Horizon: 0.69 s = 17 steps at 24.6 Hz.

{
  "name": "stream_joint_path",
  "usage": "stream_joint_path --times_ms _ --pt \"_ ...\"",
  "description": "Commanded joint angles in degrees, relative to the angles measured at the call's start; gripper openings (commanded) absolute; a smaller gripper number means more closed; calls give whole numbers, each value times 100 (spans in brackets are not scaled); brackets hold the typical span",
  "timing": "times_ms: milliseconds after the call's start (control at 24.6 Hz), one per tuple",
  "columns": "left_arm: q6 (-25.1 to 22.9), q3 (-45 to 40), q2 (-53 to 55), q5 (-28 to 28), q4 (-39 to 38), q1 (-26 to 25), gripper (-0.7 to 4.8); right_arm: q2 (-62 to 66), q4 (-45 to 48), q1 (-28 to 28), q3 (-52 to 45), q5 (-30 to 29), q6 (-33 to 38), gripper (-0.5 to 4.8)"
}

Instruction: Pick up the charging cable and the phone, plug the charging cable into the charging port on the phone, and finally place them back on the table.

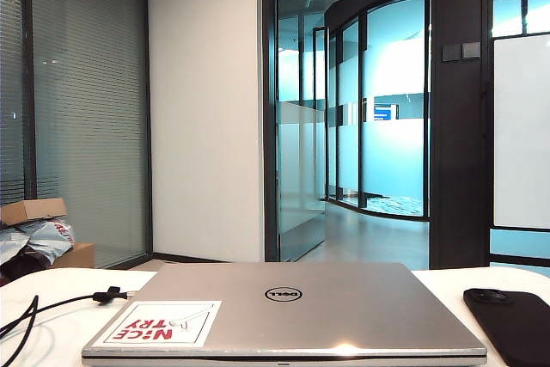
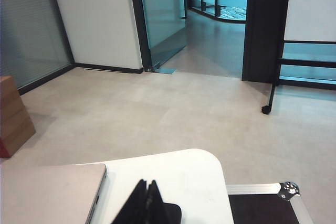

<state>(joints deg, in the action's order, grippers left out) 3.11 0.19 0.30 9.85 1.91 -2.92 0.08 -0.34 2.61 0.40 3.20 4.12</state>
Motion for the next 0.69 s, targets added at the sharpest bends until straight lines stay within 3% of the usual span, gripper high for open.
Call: stream_joint_path --times_ms 41,691 --pt "15 -2 4 -11 74 4 -5 -13 101 0 -35 120 35 -1" --pt "15 -2 4 -11 74 4 -5 -13 92 9 -35 313 35 -1"
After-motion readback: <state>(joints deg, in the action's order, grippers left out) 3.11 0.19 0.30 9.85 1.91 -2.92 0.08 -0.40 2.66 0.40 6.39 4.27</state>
